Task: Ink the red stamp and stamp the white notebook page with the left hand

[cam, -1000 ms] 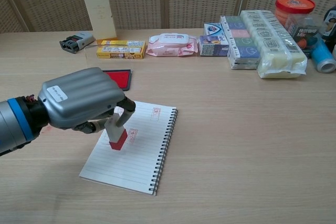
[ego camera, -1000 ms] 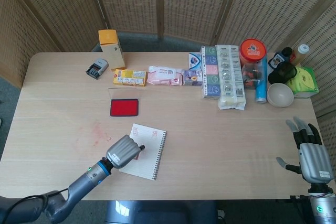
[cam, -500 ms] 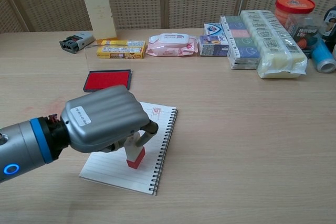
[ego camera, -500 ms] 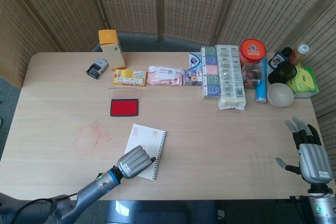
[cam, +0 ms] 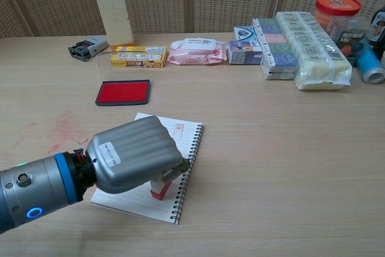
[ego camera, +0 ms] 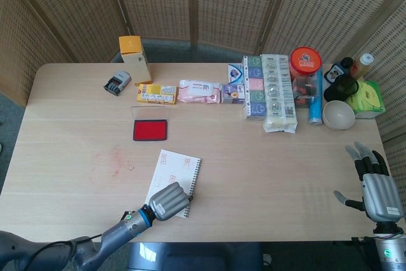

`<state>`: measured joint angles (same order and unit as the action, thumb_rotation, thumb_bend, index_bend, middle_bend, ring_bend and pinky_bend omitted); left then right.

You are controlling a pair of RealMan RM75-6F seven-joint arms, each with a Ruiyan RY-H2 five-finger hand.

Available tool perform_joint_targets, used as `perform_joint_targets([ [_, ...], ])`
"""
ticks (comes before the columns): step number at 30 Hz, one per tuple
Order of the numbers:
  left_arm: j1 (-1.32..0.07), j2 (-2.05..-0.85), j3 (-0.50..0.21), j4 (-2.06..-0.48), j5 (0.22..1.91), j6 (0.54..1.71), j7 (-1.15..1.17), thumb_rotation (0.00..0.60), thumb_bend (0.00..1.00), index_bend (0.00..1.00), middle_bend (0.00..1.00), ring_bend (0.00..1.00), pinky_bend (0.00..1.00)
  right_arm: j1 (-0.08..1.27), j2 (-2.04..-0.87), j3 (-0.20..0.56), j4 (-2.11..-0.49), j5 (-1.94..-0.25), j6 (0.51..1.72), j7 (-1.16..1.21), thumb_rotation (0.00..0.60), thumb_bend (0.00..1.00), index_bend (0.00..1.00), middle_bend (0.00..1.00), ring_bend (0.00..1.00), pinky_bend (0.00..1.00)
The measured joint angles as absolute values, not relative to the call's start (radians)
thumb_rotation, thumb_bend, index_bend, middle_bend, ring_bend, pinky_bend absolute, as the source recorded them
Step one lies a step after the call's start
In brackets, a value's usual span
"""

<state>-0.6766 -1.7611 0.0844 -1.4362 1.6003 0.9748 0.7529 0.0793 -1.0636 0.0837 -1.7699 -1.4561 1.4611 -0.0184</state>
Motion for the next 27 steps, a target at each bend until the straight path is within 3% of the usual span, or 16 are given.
perform_joint_targets([
  [27, -0.667, -1.753, 0.067, -1.443, 1.606, 0.991, 0.721, 0.600, 0.39, 0.65, 1.00, 1.00, 1.00, 0.081, -1.062, 0.080, -1.773, -1.461, 1.457, -0.012, 0.600, 0.08, 0.00, 0.00, 0.02, 0.00],
])
